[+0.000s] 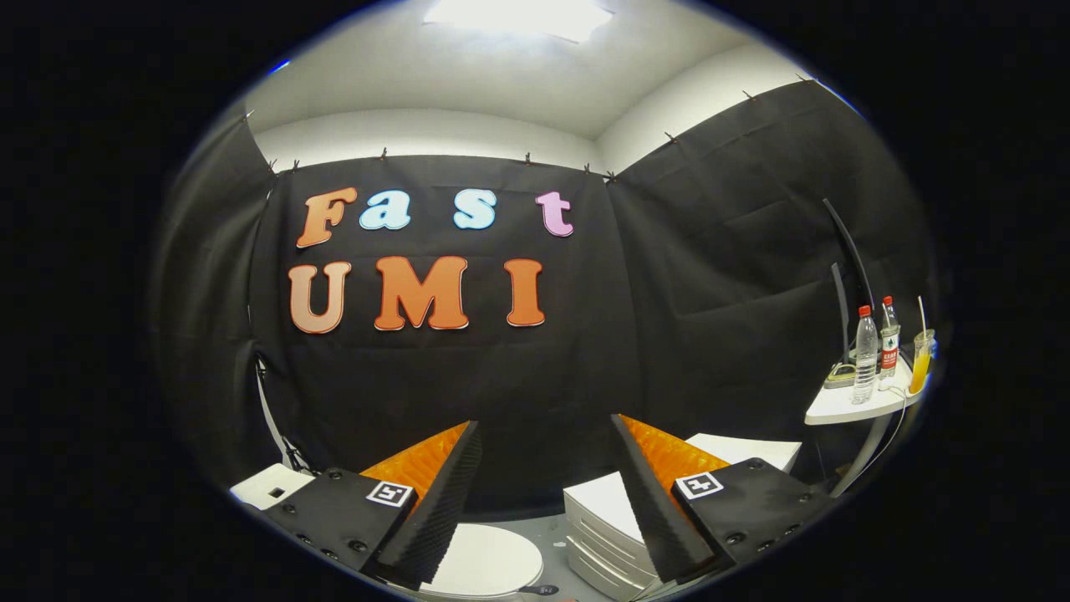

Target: Open the toilet lid.

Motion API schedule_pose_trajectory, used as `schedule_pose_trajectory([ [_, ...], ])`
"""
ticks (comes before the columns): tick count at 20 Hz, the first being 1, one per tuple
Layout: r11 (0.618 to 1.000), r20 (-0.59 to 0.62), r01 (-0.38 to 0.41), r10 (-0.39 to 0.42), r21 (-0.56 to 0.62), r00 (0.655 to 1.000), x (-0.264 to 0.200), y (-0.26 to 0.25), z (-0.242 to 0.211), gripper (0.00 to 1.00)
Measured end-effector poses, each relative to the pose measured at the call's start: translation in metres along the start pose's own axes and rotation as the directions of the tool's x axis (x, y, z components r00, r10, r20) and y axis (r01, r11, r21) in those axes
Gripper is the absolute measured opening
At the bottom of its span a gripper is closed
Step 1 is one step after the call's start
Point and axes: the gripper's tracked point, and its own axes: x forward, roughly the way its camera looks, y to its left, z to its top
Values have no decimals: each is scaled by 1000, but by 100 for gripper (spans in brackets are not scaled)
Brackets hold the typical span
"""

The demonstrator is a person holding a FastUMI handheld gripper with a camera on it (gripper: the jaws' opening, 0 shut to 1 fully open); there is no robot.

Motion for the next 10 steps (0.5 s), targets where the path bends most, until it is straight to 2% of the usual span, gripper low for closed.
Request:
schedule_pose_trajectory([
  [6, 999, 15, 0, 1, -54, 1000, 0, -3, 1, 98],
  [10, 999, 9, 3, -3, -51, 1000, 1, -6, -3, 98],
])
